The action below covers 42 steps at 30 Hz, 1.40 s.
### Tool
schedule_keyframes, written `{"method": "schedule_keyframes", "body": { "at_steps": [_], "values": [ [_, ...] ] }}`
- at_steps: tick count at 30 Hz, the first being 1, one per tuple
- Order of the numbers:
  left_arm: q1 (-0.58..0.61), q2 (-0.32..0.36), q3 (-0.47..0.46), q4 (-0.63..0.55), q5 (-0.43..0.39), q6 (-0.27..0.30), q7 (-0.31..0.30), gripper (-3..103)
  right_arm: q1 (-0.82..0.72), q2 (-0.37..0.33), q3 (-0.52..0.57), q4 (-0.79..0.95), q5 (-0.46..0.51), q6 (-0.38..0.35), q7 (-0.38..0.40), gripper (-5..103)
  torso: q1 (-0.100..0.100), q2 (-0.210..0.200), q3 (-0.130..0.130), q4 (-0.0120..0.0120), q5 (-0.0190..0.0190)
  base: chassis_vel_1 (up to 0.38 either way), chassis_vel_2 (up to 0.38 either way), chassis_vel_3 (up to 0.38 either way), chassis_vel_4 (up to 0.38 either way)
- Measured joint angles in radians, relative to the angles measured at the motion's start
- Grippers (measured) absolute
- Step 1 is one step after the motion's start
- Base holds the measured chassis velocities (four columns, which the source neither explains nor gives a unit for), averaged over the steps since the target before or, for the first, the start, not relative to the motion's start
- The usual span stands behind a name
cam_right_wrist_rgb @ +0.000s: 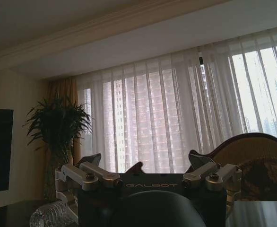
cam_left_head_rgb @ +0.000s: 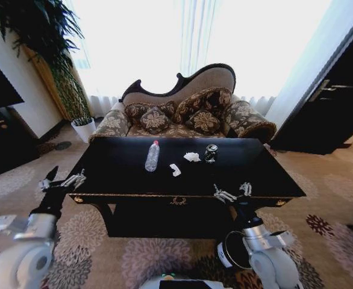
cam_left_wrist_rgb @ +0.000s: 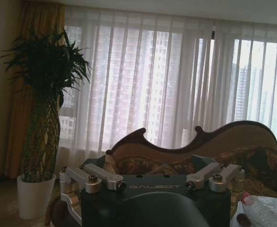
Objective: Move to the front of the table and place the trash on the table into the trash bin.
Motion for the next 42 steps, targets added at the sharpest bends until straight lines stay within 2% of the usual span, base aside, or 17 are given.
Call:
{"method": "schedule_keyframes", "body": {
  "at_steps": [1, 5, 8, 9, 12, 14, 16, 18, 20, 23, 27, 29, 37, 40, 42],
  "values": [
    [0.000, 0.000, 0.000, 0.000, 0.000, 0.000, 0.000, 100, 0.000, 0.000, 0.000, 0.000, 0.000, 0.000, 0.000, 100, 0.000, 0.000, 0.000, 0.0000, 0.0000, 0.000, 0.000, 0.000, 0.000],
    [-0.060, 0.091, 0.012, 0.083, -0.047, 0.031, -0.013, 100, 0.008, 0.001, -0.003, -0.013, -0.004, 0.004, -0.004, 100, 0.000, 0.000, 0.000, 0.0000, 0.0002, 0.000, 0.000, 0.000, 0.000],
    [-0.085, 0.122, 0.027, 0.116, -0.063, 0.043, -0.017, 100, 0.008, 0.003, -0.007, -0.014, -0.009, 0.005, -0.005, 100, 0.000, 0.000, 0.000, -0.0001, 0.0001, 0.000, 0.000, 0.000, 0.000],
    [-0.123, 0.173, 0.049, 0.175, -0.078, 0.053, -0.017, 100, 0.005, 0.005, -0.015, -0.018, -0.018, 0.011, -0.007, 100, 0.000, 0.000, 0.000, -0.0001, 0.0000, 0.000, 0.000, 0.000, 0.000],
    [-0.157, 0.221, 0.064, 0.227, -0.094, 0.056, -0.017, 100, 0.000, 0.007, -0.019, -0.024, -0.023, 0.017, -0.009, 100, 0.000, 0.000, 0.000, -0.0001, 0.0000, 0.000, 0.000, 0.000, 0.000],
    [-0.218, 0.287, 0.085, 0.285, -0.124, 0.061, -0.015, 100, -0.004, 0.009, -0.020, -0.035, -0.031, 0.026, -0.015, 100, 0.000, 0.000, 0.000, 0.0000, 0.0000, 0.000, 0.000, 0.000, 0.000],
    [-0.238, 0.302, 0.091, 0.298, -0.130, 0.062, -0.015, 100, -0.005, 0.009, -0.021, -0.036, -0.033, 0.027, -0.015, 100, 0.000, 0.000, 0.000, -0.0002, 0.0001, 0.000, 0.000, 0.000, 0.000],
    [-0.322, 0.336, 0.124, 0.332, -0.148, 0.071, -0.016, 100, -0.005, 0.012, -0.027, -0.039, -0.042, 0.028, -0.017, 100, 0.000, 0.000, 0.000, 0.0000, 0.0004, 0.000, 0.000, 0.000, 0.000],
    [-0.353, 0.341, 0.141, 0.340, -0.153, 0.076, -0.018, 100, -0.005, 0.014, -0.030, -0.039, -0.045, 0.028, -0.017, 100, 0.000, 0.000, 0.000, -0.0001, 0.0003, 0.000, 0.000, 0.000, 0.000],
    [-0.446, 0.332, 0.218, 0.348, -0.159, 0.107, -0.052, 100, -0.004, 0.023, -0.048, -0.038, -0.067, 0.027, -0.017, 100, 0.000, 0.000, 0.000, -0.0003, 0.0004, 0.000, 0.000, 0.000, 0.000],
    [-0.470, 0.314, 0.282, 0.326, -0.173, 0.136, -0.102, 100, -0.006, 0.029, -0.060, -0.038, -0.084, 0.027, -0.020, 100, 0.000, 0.000, 0.000, -0.0002, 0.0001, 0.000, 0.000, 0.000, 0.000],
    [-0.470, 0.298, 0.350, 0.278, -0.181, 0.156, -0.130, 100, -0.009, 0.034, -0.067, -0.038, -0.097, 0.027, -0.025, 100, 0.000, 0.000, 0.000, -0.0002, 0.0003, 0.000, 0.000, 0.000, 0.000],
    [-0.475, 0.289, 0.478, 0.166, -0.158, 0.161, -0.118, 100, -0.011, 0.041, -0.076, -0.052, -0.133, 0.027, -0.034, 100, 0.000, 0.000, 0.000, 0.0001, 0.0005, 0.000, 0.000, 0.000, 0.000],
    [-0.518, 0.290, 0.530, 0.196, -0.146, 0.166, -0.118, 100, -0.012, 0.044, -0.082, -0.054, -0.146, 0.026, -0.037, 100, 0.000, 0.000, 0.000, 0.0001, 0.0006, 0.000, 0.000, 0.000, 0.000],
    [-0.589, 0.280, 0.599, 0.267, -0.121, 0.166, -0.119, 100, -0.012, 0.047, -0.091, -0.056, -0.157, 0.026, -0.038, 100, 0.000, 0.000, 0.000, 0.0001, 0.0005, 0.000, 0.000, 0.000, 0.000]
  ]
}}
